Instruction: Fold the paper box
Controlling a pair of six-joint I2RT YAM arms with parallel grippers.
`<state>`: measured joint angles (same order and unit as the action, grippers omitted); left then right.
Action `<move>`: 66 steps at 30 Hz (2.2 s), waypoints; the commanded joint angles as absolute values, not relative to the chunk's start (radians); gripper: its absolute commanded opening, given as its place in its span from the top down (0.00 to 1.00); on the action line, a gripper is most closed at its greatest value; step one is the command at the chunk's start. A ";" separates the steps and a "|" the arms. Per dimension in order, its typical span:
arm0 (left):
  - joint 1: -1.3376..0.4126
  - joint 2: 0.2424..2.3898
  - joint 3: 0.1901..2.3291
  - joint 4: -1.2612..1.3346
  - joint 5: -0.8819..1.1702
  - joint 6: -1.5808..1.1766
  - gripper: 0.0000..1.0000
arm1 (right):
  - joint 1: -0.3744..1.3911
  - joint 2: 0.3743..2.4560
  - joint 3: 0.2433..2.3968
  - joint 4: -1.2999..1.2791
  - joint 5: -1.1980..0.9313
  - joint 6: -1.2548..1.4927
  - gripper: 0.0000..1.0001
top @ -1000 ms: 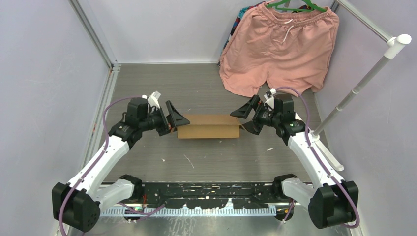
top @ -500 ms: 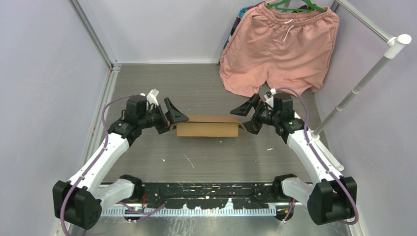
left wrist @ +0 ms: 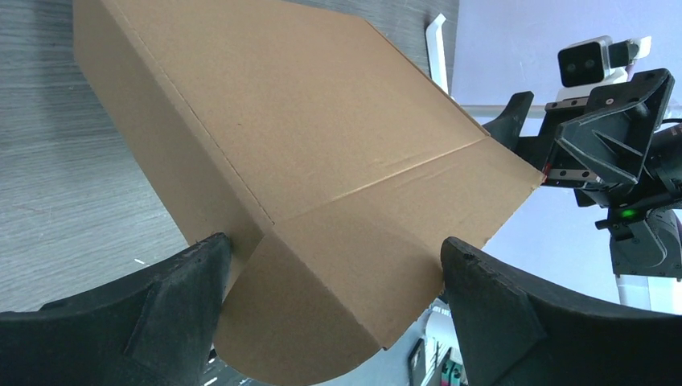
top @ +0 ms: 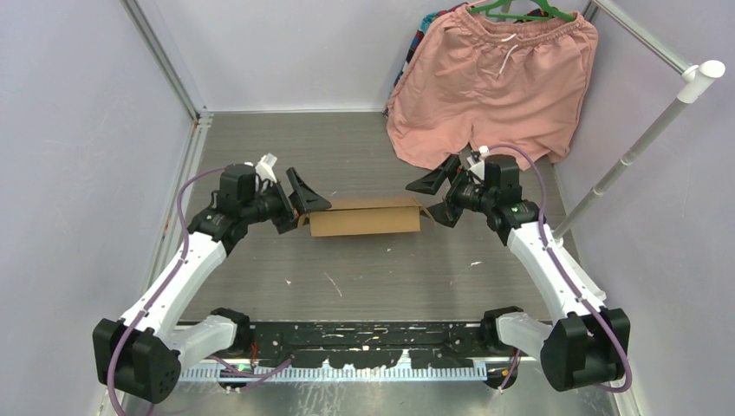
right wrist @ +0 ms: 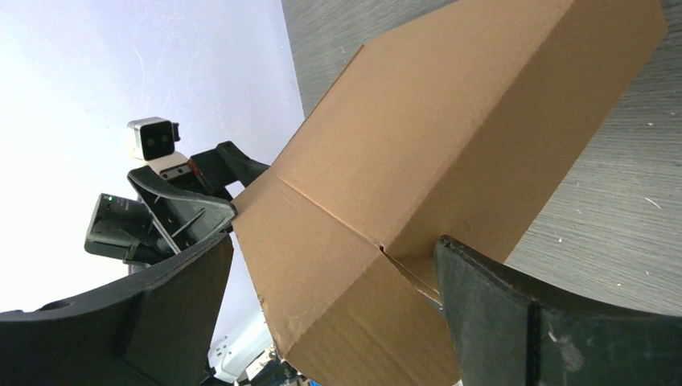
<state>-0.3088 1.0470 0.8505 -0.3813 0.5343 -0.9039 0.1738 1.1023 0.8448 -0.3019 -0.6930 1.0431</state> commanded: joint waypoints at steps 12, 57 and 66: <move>-0.322 1.074 0.960 -0.350 0.759 -0.998 0.00 | 0.205 1.127 0.923 -0.278 -0.875 1.135 0.00; -0.249 1.196 1.089 -0.471 0.870 -1.063 0.00 | 0.205 1.164 0.856 -0.069 -0.927 1.385 0.00; -0.238 1.220 1.107 -0.474 0.888 -1.075 0.00 | 0.205 1.167 0.817 -0.039 -0.925 1.394 0.00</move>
